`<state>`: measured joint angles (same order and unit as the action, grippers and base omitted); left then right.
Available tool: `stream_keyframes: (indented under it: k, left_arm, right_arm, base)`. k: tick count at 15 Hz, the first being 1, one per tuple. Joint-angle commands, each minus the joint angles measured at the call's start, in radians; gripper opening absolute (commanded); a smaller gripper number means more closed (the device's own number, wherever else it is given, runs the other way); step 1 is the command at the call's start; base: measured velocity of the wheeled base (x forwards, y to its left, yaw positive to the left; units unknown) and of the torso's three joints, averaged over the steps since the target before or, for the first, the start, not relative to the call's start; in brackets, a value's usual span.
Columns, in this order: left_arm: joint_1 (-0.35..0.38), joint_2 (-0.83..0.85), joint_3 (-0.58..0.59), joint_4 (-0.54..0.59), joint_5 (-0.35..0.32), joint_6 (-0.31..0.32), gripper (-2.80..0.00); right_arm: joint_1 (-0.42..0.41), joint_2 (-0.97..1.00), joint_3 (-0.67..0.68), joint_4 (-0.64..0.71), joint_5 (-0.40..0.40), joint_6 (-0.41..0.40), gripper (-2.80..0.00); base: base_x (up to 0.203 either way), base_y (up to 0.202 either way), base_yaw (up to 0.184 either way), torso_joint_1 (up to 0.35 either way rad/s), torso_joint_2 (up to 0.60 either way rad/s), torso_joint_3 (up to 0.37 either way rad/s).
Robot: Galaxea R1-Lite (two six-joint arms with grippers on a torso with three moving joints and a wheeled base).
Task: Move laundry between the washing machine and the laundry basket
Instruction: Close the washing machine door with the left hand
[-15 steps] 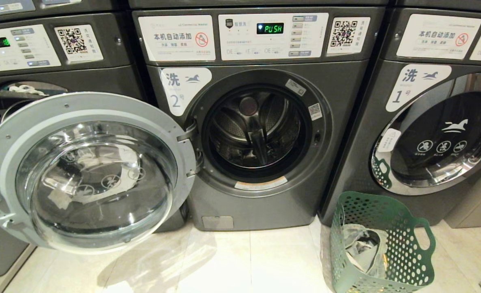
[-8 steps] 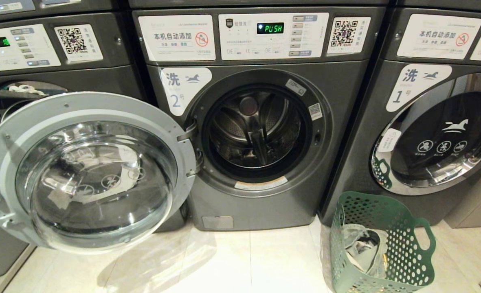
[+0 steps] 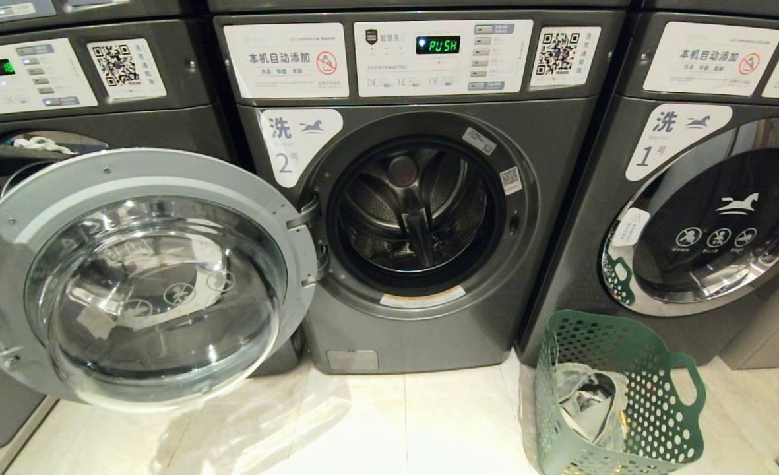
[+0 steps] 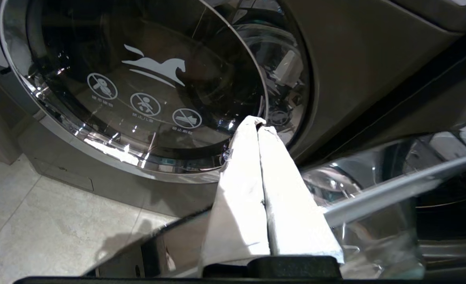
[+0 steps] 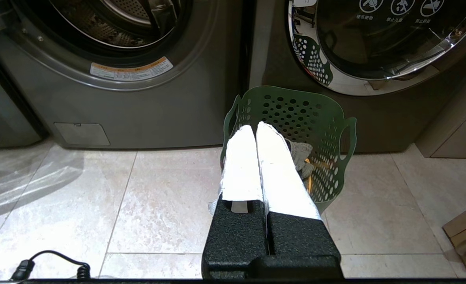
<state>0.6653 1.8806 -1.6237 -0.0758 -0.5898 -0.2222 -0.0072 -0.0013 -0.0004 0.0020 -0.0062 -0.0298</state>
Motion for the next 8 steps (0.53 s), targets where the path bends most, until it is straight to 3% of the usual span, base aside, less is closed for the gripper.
stream_keyframes:
  k: [1,5,8]
  left_arm:
    - [0.000,0.082,-0.049,0.006,-0.005,-0.007,-2.80]
    - [0.000,0.107,-0.081,0.075,-0.029,-0.026,-2.80]
    - [-0.004,0.083,-0.098,0.217,-0.075,-0.026,-2.80]
  right_arm:
    - [0.000,0.001,0.000,0.000,0.000,-0.001,-2.80]
    - [0.000,0.001,0.000,0.000,0.000,-0.002,-2.80]
    - [0.000,0.001,0.000,0.000,-0.001,-0.004,-2.80]
  base:
    - [0.000,0.000,0.000,0.000,0.00,0.000]
    - [0.000,0.000,0.000,0.000,0.00,0.000]
    - [0.000,0.000,0.000,0.000,0.00,0.000]
